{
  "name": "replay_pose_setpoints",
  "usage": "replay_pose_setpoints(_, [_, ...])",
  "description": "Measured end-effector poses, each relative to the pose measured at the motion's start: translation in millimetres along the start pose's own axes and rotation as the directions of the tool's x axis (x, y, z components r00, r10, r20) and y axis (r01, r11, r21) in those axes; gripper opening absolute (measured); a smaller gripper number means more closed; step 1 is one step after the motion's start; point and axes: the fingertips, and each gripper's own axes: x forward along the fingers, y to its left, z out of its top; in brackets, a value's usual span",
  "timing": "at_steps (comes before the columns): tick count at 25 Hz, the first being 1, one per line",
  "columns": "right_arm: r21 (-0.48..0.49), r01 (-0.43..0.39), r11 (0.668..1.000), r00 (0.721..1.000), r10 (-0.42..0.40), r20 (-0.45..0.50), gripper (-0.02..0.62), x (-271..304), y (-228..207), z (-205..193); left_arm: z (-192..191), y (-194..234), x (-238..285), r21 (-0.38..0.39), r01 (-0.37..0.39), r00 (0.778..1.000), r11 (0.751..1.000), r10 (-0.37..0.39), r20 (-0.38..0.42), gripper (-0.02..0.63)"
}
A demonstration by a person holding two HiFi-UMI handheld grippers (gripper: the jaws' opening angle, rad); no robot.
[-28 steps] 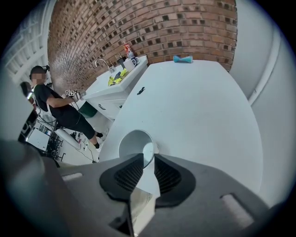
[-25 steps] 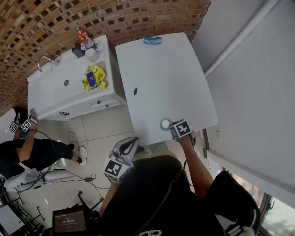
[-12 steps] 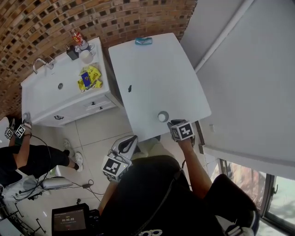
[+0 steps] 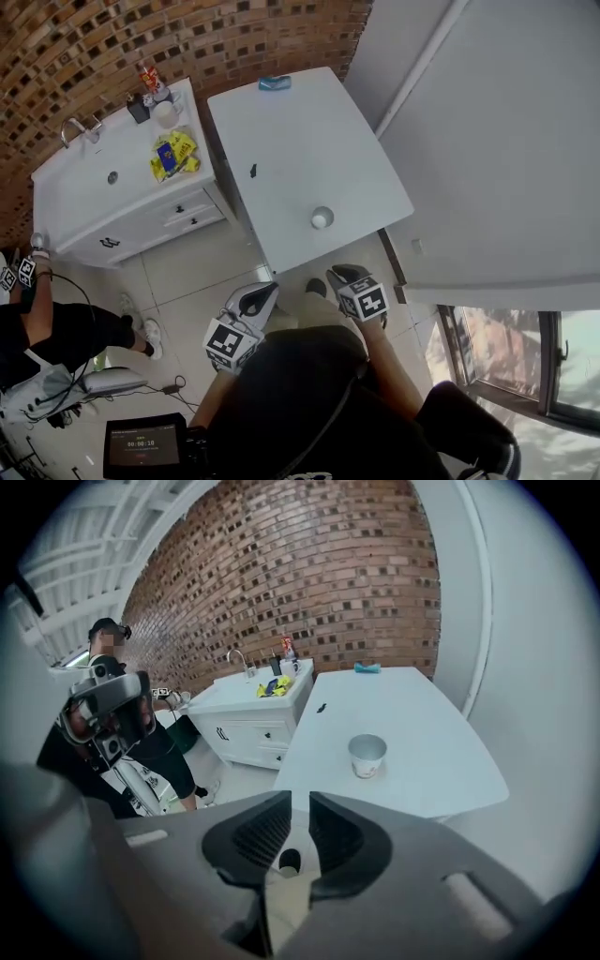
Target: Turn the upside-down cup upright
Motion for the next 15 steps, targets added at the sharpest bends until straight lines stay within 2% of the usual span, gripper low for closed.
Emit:
replay_pose_setpoints(4, [-0.025, -0.021, 0.999, 0.997, 0.023, 0.074, 0.032, -15.2, 23.3, -3.0, -2.0, -19.7, -15.9, 0.026, -0.015, 1.0, 1.0, 0.015, 0.008, 0.015])
replay_pose_setpoints(9, [-0.124, -0.055, 0.991, 0.978, 0.079, 0.192, 0.015, -52.7, 44.8, 0.6, -6.6, -59.8, -28.7, 0.062, -0.045, 0.999, 0.997, 0.043, 0.033, 0.015])
replay_pose_setpoints(12, [-0.182, -0.066, 0.981, 0.961, 0.112, 0.254, -0.002, -91.4, 58.9, -15.4, -15.6, -99.7, -35.3, 0.049, -0.063, 0.997, 0.997, 0.061, 0.043, 0.015])
replay_pose_setpoints(15, [-0.233, -0.074, 0.97, 0.946, 0.143, 0.293, -0.006, -139.2, 73.7, -55.1, -35.8, -151.2, -40.6, -0.01, -0.072, 0.995, 0.997, 0.072, 0.07, 0.015])
